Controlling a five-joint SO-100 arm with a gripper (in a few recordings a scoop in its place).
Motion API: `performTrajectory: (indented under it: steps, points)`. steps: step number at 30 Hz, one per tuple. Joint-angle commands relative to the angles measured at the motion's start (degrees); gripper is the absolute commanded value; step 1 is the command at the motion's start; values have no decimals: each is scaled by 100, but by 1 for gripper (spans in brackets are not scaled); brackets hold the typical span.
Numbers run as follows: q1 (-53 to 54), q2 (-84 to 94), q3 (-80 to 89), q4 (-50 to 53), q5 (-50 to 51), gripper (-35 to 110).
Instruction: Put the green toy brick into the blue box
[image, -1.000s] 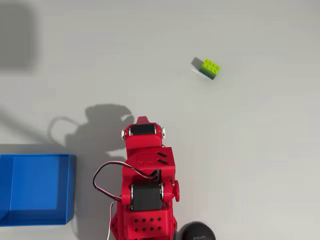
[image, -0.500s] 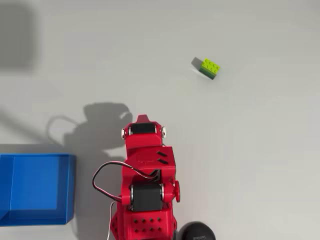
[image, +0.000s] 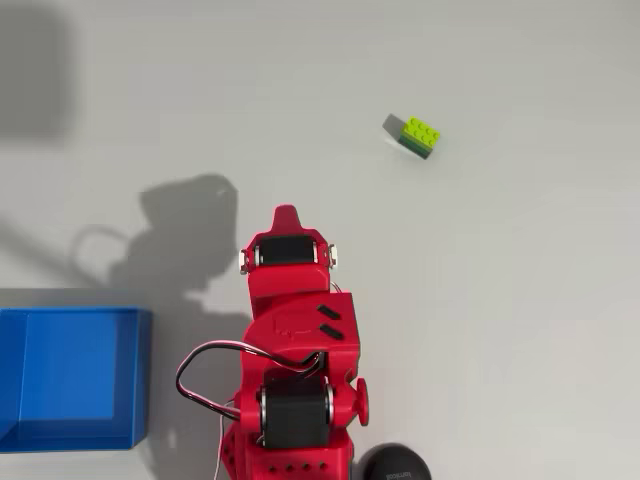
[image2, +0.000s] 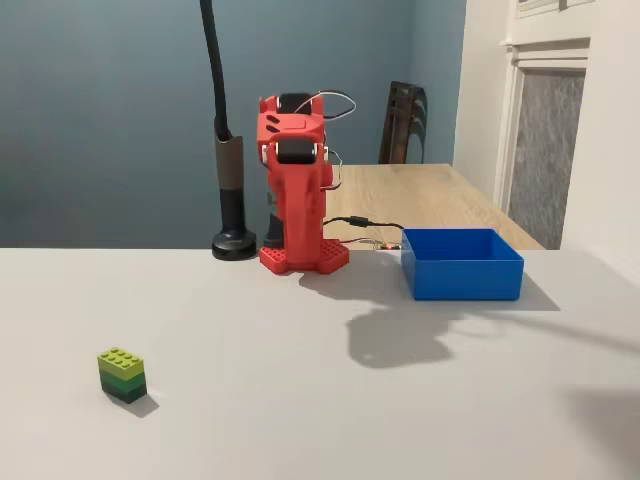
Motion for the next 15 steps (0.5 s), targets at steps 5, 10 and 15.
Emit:
performTrajectory:
  steps: [5, 10, 15]
  points:
    - [167, -1336, -1081, -79, 229, 0]
    - [378, -2127, -1494, -79, 176, 14]
    - [642, -2839, -1881, -70, 105, 24]
